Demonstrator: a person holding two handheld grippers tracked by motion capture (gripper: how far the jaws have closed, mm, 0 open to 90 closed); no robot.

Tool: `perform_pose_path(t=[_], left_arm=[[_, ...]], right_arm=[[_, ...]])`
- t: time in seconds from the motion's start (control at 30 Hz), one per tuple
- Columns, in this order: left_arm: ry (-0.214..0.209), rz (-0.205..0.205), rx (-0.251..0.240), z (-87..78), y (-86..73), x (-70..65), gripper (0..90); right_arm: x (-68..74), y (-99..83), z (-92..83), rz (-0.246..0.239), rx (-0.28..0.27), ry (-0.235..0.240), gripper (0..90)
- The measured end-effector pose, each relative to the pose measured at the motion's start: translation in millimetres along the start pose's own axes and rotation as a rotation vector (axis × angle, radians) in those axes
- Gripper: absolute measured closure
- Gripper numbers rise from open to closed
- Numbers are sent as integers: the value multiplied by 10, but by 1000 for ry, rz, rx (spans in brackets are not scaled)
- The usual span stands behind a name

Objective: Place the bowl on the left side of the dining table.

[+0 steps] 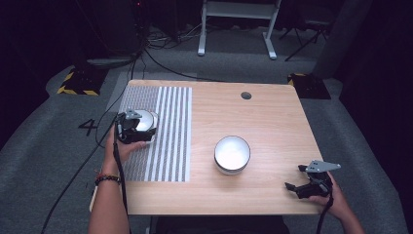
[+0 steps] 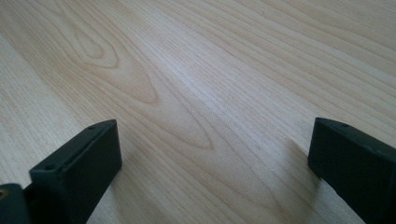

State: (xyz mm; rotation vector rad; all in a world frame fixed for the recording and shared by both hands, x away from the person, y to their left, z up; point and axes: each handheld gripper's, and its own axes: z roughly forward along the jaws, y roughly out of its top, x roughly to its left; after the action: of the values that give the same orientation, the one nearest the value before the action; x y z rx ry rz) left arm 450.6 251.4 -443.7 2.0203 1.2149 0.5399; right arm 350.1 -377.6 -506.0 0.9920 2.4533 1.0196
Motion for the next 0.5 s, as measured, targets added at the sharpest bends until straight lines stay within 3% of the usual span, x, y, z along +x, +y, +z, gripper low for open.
perform_pose_path(t=[0.33,0.4,0.5], left_arm=[[-11,-4,7,-76,21,-39,195],[7,20,16,-85,31,-62,195],[1,44,27,-96,49,-123,169]], right_arm=[[0,0,0,0,0,0,28],[0,0,0,0,0,0,28],[0,0,0,0,0,0,28]])
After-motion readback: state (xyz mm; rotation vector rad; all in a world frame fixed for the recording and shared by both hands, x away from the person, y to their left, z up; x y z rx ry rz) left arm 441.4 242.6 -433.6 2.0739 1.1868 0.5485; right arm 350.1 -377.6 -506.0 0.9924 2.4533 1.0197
